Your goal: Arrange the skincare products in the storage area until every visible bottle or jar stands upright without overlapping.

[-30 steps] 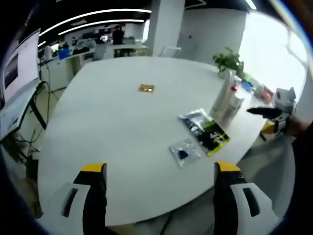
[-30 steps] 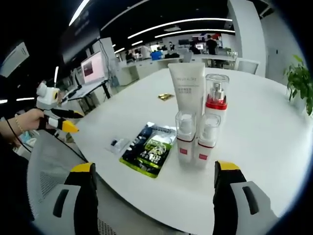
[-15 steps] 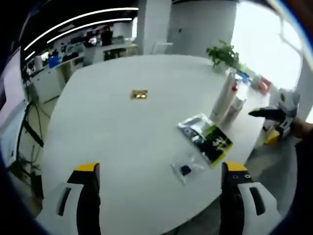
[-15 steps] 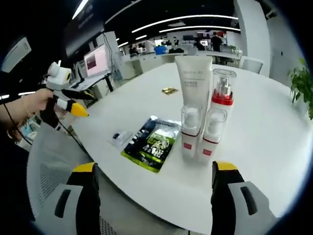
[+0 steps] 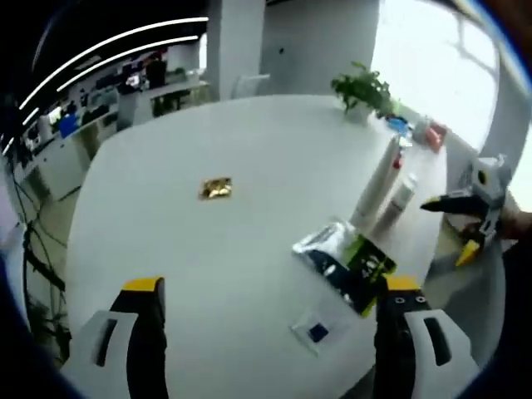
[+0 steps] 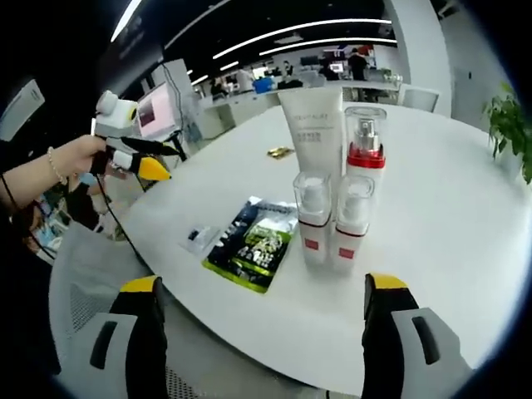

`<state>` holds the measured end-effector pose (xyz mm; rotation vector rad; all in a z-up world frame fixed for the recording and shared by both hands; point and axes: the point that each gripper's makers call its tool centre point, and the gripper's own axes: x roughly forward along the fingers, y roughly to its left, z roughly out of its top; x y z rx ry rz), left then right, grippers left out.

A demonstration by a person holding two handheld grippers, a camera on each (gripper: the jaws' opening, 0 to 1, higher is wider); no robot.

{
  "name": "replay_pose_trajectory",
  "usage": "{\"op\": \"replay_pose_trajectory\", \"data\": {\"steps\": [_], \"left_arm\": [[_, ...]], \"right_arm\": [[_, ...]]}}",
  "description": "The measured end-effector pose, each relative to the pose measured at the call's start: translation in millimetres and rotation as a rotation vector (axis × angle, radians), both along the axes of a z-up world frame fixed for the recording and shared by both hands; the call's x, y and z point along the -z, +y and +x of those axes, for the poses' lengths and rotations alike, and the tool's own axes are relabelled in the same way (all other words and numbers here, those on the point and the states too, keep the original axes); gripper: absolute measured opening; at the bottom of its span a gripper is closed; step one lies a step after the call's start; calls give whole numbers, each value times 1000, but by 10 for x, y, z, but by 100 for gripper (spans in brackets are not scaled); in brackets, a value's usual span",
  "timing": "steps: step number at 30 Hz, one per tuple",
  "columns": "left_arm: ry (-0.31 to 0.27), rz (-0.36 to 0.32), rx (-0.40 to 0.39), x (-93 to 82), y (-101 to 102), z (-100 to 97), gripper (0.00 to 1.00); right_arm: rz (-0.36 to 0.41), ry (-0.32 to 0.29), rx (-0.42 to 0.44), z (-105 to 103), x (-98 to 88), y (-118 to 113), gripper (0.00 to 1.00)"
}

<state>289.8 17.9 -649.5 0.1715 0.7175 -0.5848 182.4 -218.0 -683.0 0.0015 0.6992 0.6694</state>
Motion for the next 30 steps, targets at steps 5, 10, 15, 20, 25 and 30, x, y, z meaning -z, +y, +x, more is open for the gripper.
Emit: {"op": "replay_pose_trajectory", "data": {"steps": [5, 10, 15, 20, 25, 30], "left_arm": [[1, 5, 27, -23, -126, 209, 99], [18, 48, 48, 38, -176, 379, 99], [48, 74, 41, 113, -203, 620, 99], [84, 102, 50, 193, -212, 755, 99], [110, 100, 61, 256, -301, 898, 99], [143, 133, 53, 395, -322, 1111, 99]], "right_arm": [[15, 8, 21, 22, 18, -24, 99], [14, 15, 36, 36, 17, -49, 99], [7, 25, 35, 25, 38, -48, 99], [9, 32, 54, 35, 50, -78, 99], [17, 46, 67, 43, 65, -92, 99], [18, 59, 72, 45, 87, -99, 98]]}}
